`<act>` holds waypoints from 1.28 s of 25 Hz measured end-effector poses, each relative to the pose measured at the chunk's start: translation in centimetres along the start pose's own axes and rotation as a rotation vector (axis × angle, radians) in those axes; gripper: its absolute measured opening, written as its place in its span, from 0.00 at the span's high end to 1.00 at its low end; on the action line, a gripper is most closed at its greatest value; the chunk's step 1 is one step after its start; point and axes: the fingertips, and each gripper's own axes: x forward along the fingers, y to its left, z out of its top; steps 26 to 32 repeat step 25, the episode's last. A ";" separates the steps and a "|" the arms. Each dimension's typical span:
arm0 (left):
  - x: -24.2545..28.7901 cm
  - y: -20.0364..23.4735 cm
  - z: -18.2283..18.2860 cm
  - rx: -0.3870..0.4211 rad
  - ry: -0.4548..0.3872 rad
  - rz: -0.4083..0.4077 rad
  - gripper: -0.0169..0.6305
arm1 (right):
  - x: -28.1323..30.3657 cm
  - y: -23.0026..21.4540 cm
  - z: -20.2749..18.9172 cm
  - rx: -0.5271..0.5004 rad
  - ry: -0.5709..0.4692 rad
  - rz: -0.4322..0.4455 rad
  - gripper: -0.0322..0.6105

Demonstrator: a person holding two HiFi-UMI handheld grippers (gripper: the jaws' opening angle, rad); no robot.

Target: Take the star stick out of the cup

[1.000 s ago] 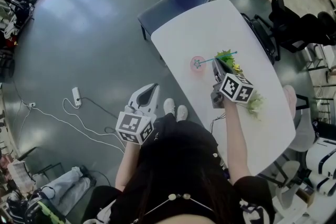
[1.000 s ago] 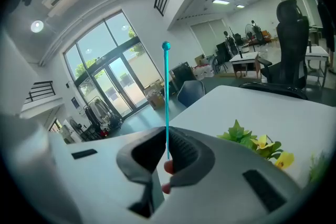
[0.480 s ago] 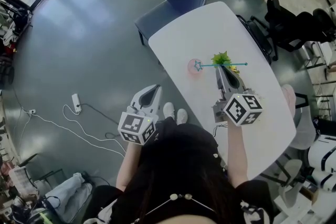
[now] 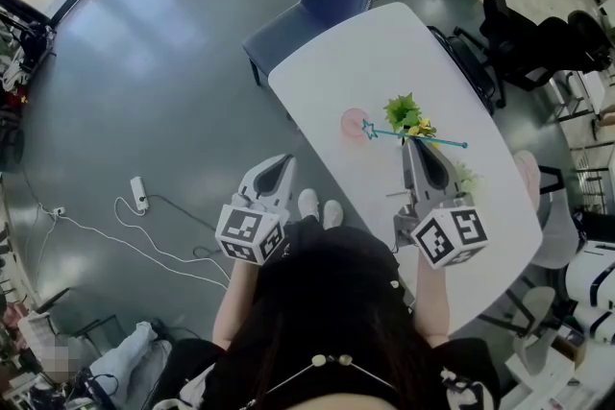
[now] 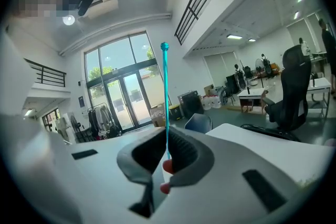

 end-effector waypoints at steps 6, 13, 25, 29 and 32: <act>0.1 -0.1 0.1 -0.001 0.000 -0.008 0.96 | -0.5 1.0 0.6 0.004 -0.010 0.011 0.93; 0.4 -0.4 0.1 0.000 -0.001 -0.014 0.96 | -0.5 0.7 0.3 0.007 -0.006 0.014 0.93; 0.5 -0.7 0.1 0.004 0.000 -0.009 0.96 | -0.7 0.5 0.6 0.002 -0.004 0.032 0.93; 0.5 -0.7 0.1 0.004 0.000 -0.009 0.96 | -0.7 0.5 0.6 0.002 -0.004 0.032 0.93; 0.5 -0.7 0.1 0.004 0.000 -0.009 0.96 | -0.7 0.5 0.6 0.002 -0.004 0.032 0.93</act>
